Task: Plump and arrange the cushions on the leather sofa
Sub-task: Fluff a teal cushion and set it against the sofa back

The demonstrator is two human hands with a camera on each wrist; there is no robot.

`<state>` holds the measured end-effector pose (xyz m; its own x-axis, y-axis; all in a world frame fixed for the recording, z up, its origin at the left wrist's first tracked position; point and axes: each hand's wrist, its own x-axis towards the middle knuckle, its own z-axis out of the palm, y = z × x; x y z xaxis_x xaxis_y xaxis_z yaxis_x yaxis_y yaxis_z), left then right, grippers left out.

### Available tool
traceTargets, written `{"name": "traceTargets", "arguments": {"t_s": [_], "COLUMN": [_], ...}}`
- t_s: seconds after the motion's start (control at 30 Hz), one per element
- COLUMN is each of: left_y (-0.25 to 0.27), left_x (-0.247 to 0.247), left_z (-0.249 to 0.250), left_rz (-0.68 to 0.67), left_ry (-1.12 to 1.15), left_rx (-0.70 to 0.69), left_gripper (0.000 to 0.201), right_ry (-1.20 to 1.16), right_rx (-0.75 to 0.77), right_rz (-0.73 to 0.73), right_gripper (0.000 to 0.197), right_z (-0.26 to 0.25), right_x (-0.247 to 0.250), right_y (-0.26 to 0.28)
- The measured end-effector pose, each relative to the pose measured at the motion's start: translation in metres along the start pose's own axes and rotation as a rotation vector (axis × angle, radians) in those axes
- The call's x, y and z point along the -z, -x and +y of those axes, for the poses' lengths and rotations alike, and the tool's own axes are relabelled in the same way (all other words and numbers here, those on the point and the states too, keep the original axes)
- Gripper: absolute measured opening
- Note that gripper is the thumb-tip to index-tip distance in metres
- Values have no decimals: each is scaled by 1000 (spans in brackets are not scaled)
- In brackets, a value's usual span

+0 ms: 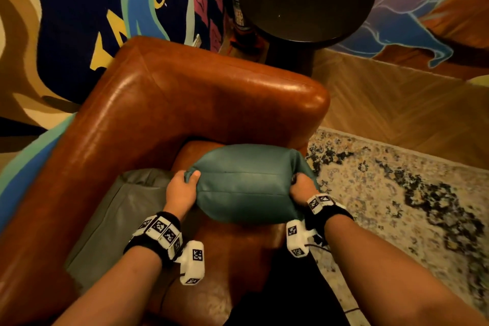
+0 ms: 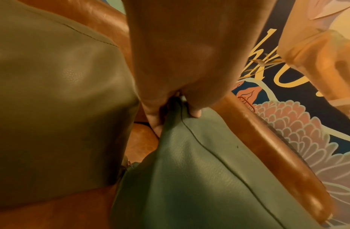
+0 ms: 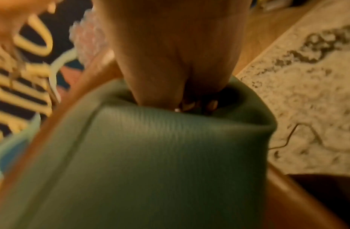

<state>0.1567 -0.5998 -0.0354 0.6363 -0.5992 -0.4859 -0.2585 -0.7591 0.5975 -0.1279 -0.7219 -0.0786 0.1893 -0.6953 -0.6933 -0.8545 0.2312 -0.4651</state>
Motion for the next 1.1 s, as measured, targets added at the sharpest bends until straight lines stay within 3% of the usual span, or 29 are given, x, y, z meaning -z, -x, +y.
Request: {"name": "traceTargets", "arguments": {"t_s": [0.17,0.23,0.3,0.37,0.5,0.57,0.63,0.67,0.7,0.73,0.77,0.83,0.9,0.93,1.0,1.1], "left_y": [-19,-27,-25,-23,-19,-13,-4,2,6,12,18,31,41,42,38,28], "left_x": [26,33,33,27,16,14,9,5,-1,-9,-17,-35,-44,-43,-32,-7], "left_z": [0,3,13,16,7,9,17,22,25,29,33,37,39,41,41,29], "left_rz": [99,101,88,83,85,90,87,87,85,84,76,50,17,22,70,80], "left_ry": [30,-1,-23,-12,42,60,75,93,115,125,116,67,49,51,56,42], "left_rx": [38,15,-11,-10,18,-15,-76,-102,-105,-116,-128,-196,-271,-284,-263,-213], "left_gripper": [36,37,33,33,34,28,20,19,22,25,27,24,18,19,30,37], "right_ry": [-1102,-1295,-1346,-1199,-511,-501,-485,-347,-193,-101,-110,-201,-74,46,289,528], "right_rx": [-52,-34,-10,32,179,157,-46,-110,-88,60,263,589,699,715,690,503], "right_rz": [47,34,92,173,411,525,745,835,903,930,859,478,231,230,375,528], "right_gripper": [30,31,26,10,10,24,23,21,21,24,29,37,47,51,53,55], "right_z": [4,8,9,12,25,26,19,9,-6,-26,-46,-84,-108,-109,-86,-28], "right_x": [48,57,57,55,71,77,77,75,68,56,36,-12,-57,-69,-71,-46], "right_y": [47,64,70,69,66,66,64,67,72,75,77,81,82,77,59,28]}}
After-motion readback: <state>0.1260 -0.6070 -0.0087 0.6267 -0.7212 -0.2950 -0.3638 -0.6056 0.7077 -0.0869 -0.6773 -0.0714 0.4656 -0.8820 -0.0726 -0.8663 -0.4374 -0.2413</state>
